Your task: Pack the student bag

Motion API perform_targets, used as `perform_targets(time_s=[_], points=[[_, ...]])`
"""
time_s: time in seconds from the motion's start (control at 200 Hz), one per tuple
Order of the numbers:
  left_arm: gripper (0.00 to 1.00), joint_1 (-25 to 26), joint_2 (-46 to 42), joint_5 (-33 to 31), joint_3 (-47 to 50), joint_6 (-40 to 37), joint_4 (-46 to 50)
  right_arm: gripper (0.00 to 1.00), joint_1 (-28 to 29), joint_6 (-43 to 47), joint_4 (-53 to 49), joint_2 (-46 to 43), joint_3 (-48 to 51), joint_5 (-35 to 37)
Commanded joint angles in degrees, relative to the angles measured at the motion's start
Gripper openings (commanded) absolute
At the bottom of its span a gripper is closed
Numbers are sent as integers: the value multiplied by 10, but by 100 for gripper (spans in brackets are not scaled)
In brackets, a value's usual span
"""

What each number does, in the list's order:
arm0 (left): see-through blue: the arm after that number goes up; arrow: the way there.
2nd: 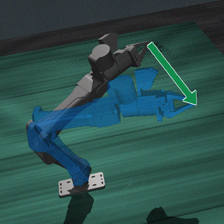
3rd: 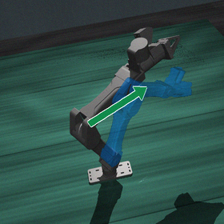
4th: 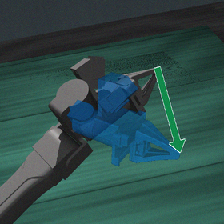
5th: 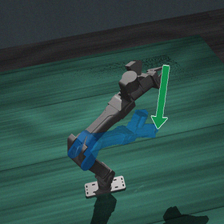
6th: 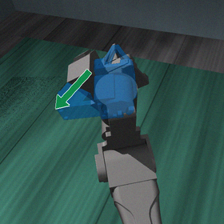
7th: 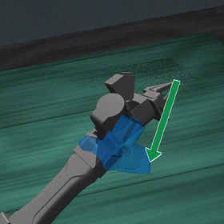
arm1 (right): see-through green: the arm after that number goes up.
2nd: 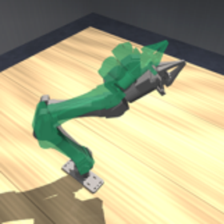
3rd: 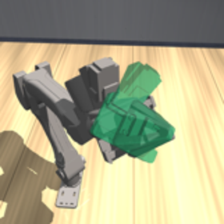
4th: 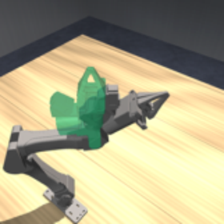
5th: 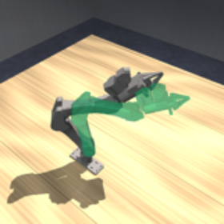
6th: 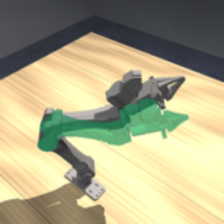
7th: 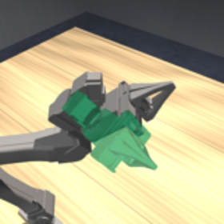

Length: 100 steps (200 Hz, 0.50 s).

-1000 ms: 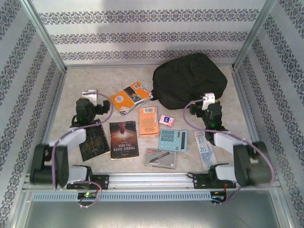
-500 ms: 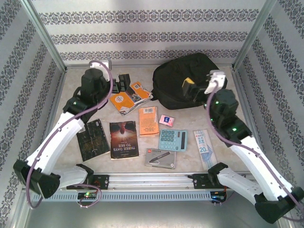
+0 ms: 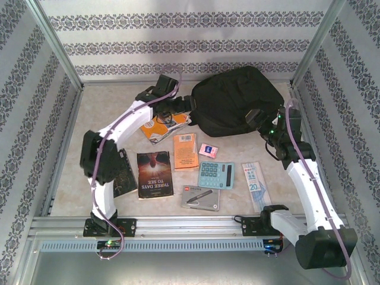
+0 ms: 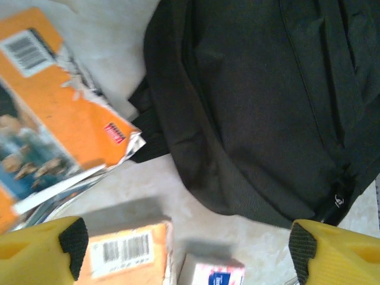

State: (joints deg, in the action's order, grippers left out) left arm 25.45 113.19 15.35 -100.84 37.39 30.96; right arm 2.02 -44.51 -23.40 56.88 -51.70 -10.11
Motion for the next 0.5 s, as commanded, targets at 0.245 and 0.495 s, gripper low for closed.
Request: perform_targets(time_s=[0.245,0.495], points=[[69,6,200,64,-212,15,50,77,-4,-46,21,37,38,-47],[18,6,227,93,-251,28,20,63,-5,-38,24,36,56,-42]])
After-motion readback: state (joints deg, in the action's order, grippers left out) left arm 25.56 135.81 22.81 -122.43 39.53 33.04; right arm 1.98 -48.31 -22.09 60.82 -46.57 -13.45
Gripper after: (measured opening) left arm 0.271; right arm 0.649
